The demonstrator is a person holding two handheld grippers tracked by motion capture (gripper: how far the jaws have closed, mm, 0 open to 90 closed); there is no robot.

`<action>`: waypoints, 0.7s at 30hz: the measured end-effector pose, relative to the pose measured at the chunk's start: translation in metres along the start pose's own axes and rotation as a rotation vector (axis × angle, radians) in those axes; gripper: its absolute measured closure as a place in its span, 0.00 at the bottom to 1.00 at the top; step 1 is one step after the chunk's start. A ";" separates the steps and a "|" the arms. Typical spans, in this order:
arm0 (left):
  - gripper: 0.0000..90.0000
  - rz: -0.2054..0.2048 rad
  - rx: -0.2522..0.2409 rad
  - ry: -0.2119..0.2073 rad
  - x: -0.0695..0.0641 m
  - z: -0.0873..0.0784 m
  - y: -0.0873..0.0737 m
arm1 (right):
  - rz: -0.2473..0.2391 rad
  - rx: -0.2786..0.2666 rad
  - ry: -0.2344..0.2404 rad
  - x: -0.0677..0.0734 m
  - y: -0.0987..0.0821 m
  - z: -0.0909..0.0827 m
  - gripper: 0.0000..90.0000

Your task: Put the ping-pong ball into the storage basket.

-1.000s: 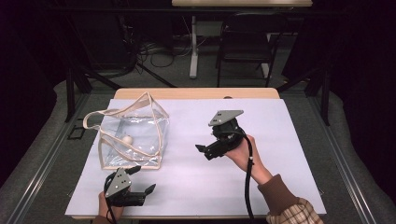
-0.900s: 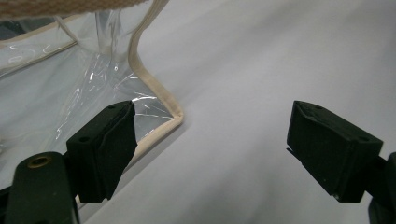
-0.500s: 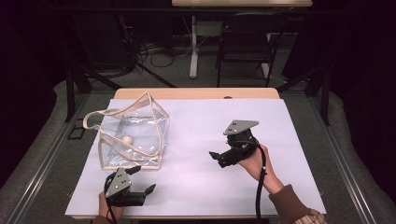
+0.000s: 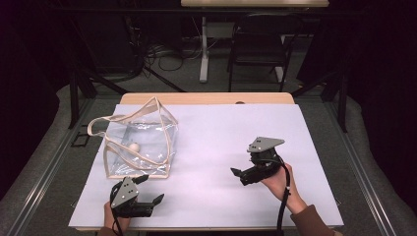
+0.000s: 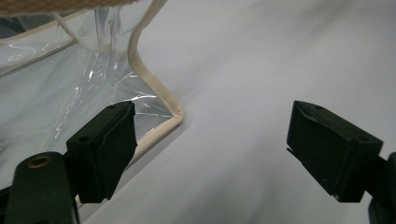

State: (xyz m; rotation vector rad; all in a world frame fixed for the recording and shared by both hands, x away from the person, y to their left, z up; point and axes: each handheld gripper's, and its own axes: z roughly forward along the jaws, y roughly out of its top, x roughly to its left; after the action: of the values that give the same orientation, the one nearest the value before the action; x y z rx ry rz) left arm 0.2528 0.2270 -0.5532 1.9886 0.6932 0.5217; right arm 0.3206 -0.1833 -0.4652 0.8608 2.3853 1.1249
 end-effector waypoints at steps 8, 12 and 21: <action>0.18 -0.002 -0.001 -0.001 0.000 0.000 0.000 | 0.013 -0.012 -0.004 -0.001 -0.015 -0.010 0.00; 0.18 -0.002 0.000 -0.001 0.000 0.000 0.000 | 0.022 -0.005 -0.008 -0.003 -0.025 -0.012 0.00; 0.18 0.000 0.004 -0.004 0.000 0.001 0.000 | 0.033 0.006 -0.019 -0.002 -0.045 -0.017 0.00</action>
State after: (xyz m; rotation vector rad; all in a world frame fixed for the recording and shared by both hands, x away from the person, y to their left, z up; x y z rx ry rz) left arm 0.2536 0.2265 -0.5540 1.9933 0.6923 0.5164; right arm 0.2963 -0.2169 -0.4896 0.9125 2.3685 1.1178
